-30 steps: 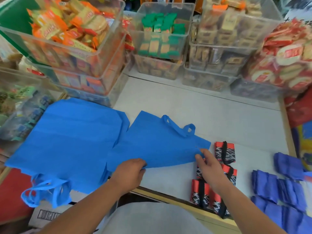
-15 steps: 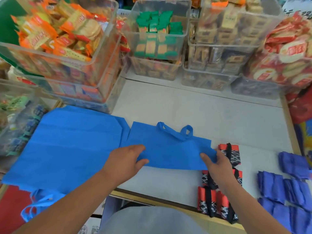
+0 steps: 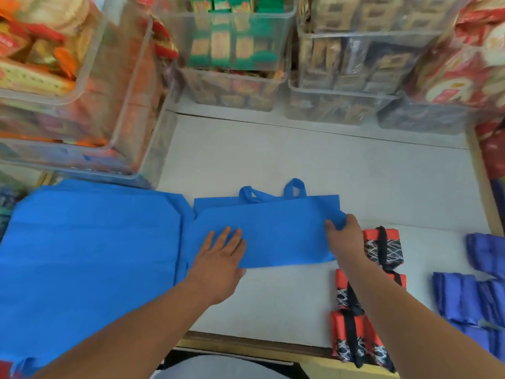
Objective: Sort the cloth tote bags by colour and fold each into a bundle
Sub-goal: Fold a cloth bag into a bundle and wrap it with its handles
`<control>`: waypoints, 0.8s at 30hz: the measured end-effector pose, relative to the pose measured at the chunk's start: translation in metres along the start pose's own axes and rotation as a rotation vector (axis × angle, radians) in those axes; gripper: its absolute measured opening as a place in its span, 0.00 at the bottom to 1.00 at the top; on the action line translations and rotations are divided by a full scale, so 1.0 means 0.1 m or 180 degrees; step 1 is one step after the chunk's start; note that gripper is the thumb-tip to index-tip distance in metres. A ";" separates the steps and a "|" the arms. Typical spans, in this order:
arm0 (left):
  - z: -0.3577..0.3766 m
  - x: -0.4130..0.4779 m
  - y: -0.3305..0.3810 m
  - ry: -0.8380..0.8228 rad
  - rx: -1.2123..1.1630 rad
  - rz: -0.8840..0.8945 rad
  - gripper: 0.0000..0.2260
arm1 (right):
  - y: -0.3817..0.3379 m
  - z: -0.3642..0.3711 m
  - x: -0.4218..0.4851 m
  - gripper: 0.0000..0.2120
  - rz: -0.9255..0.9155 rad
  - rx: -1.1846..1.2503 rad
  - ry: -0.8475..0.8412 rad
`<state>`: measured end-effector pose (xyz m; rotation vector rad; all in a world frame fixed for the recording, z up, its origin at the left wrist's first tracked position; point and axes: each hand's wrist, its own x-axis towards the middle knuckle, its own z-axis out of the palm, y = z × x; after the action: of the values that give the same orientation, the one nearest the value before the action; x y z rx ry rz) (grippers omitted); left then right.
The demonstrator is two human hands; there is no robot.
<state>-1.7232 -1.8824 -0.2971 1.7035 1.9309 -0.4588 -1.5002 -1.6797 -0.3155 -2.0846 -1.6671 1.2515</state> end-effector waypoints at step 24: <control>0.26 0.11 -0.49 0.0950 -0.1069 0.0656 0.18 | 0.27 0.08 -0.04 0.26 -0.2980 -0.2927 -0.1119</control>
<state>-1.7682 -1.8957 -0.3290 1.7916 1.8706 0.1986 -1.4869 -1.6955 -0.3348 -0.9500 -3.2250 0.5569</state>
